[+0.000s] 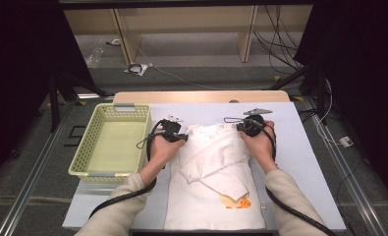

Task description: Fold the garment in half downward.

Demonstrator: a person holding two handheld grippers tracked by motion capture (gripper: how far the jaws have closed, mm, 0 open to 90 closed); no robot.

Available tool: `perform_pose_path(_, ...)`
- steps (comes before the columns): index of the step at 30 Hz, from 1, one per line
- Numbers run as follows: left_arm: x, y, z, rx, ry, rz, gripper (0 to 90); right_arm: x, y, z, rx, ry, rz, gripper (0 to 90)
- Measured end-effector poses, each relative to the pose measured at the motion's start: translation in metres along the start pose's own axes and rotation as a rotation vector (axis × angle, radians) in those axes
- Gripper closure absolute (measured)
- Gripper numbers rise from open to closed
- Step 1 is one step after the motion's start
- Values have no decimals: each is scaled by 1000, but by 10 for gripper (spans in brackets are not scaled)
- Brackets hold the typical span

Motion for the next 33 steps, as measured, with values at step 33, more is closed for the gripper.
perform_pose_path(33,9,4,24,-46,175,4,858,23,8,26,-15,145,-53,840)
Point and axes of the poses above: each handheld gripper's, and its own axes: x roughly backward along the jaws, z roughly out of its top, y roughly to its right, the point moved 5 cm from there along -x, roughly forward along the jaws, and after that the axes turned 4 degrees about x, right-handed, at the moved point
